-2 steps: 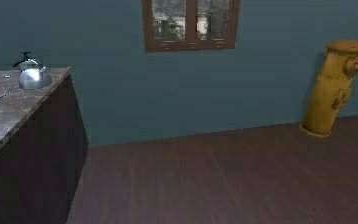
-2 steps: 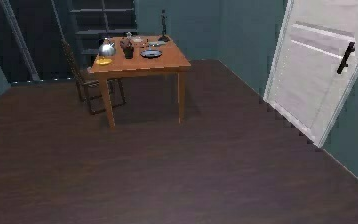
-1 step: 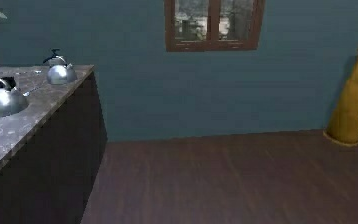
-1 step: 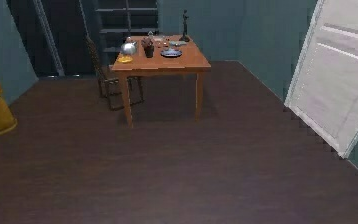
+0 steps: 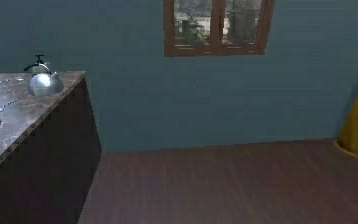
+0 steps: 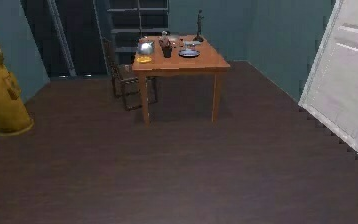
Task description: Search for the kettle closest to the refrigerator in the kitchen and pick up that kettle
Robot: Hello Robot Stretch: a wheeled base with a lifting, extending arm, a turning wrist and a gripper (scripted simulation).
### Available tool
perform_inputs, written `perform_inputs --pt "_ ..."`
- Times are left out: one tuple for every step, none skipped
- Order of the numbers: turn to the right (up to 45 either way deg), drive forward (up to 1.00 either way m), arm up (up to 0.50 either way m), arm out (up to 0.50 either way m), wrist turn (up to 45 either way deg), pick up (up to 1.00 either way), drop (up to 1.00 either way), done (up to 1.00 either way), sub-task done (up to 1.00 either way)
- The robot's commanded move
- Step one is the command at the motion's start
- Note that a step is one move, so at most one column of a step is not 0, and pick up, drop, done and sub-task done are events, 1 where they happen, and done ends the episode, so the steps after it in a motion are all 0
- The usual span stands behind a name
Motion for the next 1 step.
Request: perform_inputs --pt "-6.0 0.0 0.0 0.0 0.0 0.0 0.0 0.0 0.0"
